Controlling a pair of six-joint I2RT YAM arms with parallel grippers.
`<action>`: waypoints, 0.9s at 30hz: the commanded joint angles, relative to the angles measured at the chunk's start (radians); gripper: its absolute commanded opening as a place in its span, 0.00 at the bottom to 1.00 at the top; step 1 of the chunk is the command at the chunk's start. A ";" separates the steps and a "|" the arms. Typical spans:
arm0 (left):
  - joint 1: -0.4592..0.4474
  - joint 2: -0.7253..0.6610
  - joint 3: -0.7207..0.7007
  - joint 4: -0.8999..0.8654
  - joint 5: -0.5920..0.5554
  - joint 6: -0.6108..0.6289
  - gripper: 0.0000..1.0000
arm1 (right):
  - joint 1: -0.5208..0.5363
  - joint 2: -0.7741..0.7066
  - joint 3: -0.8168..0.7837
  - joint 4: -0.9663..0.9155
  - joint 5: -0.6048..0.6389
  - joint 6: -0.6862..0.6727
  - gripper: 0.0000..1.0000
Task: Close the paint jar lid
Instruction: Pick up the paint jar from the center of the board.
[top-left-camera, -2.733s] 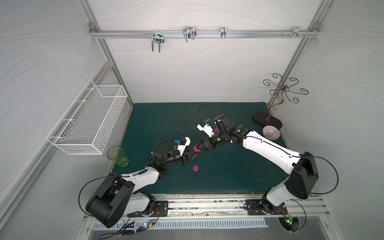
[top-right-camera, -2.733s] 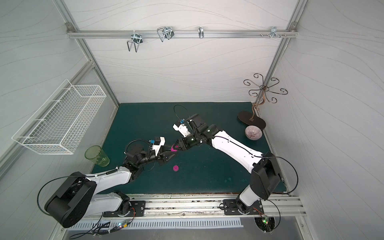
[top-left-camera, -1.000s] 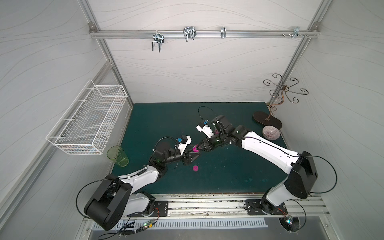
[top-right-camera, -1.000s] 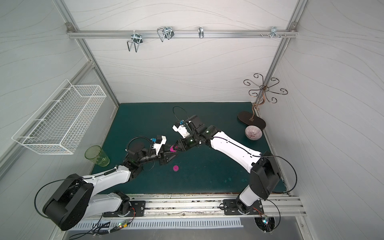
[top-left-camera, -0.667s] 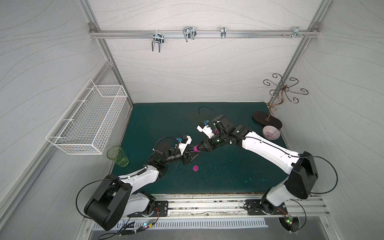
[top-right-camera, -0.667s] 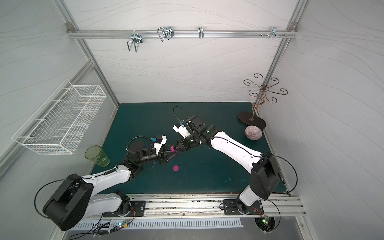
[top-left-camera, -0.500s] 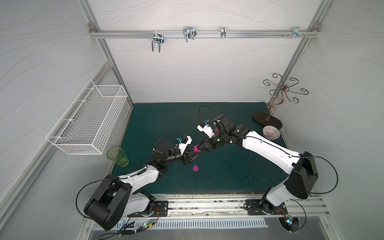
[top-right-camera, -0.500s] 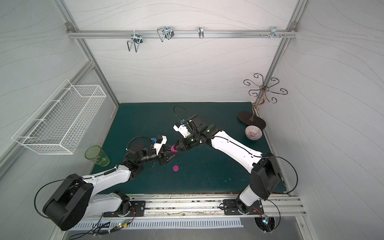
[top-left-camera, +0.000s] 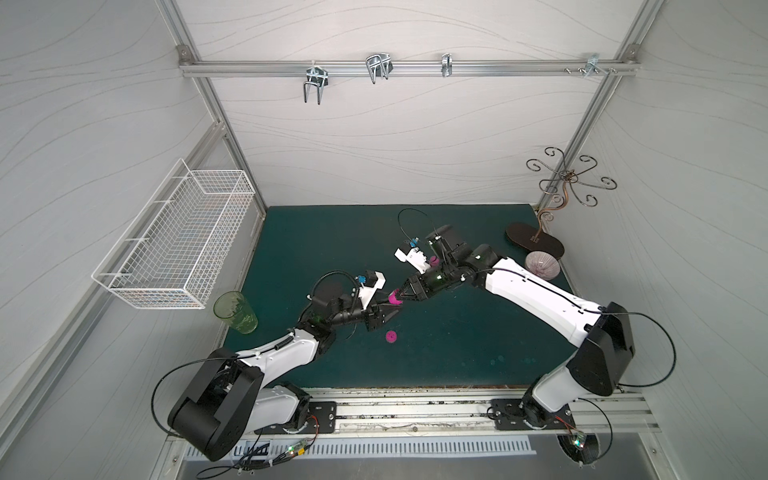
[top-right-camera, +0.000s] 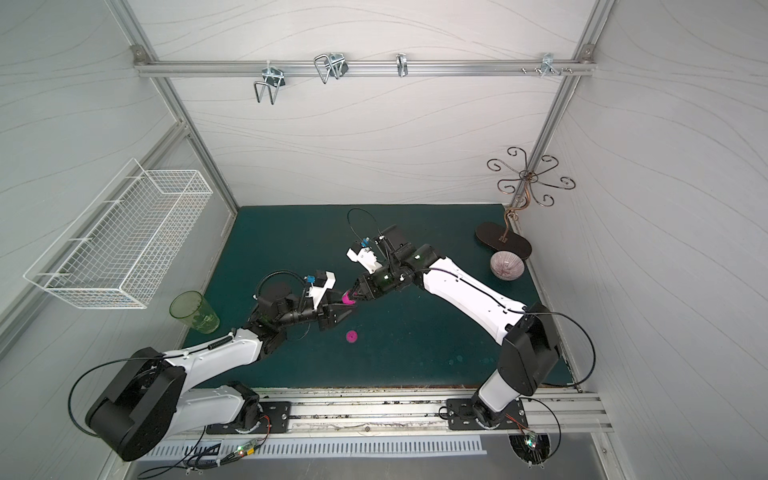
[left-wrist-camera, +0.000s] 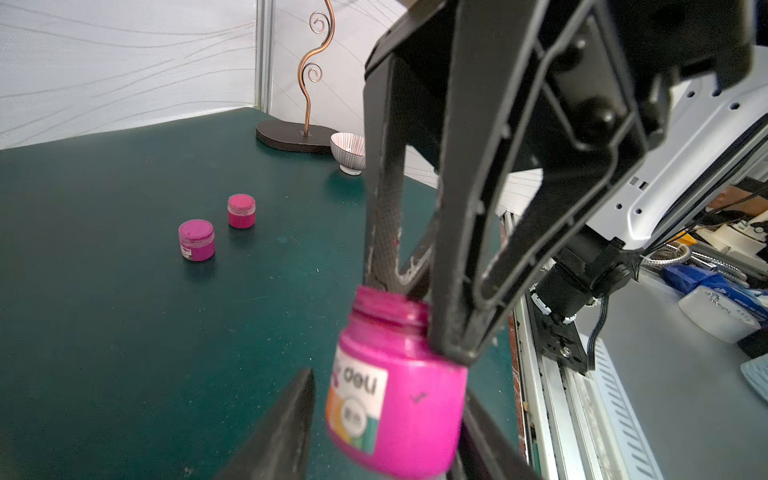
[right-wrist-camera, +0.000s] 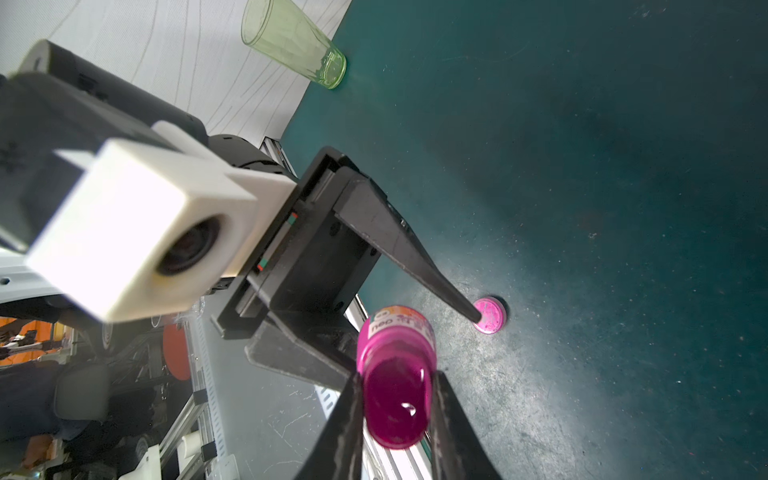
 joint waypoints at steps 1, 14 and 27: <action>-0.003 -0.010 0.043 0.026 0.016 0.027 0.50 | -0.004 0.024 0.035 -0.062 -0.029 -0.022 0.26; -0.005 -0.016 0.046 0.018 0.038 0.030 0.29 | -0.004 0.054 0.052 -0.091 -0.036 -0.036 0.27; -0.007 -0.029 0.046 0.009 0.060 0.038 0.33 | -0.005 0.102 0.100 -0.165 -0.050 -0.058 0.29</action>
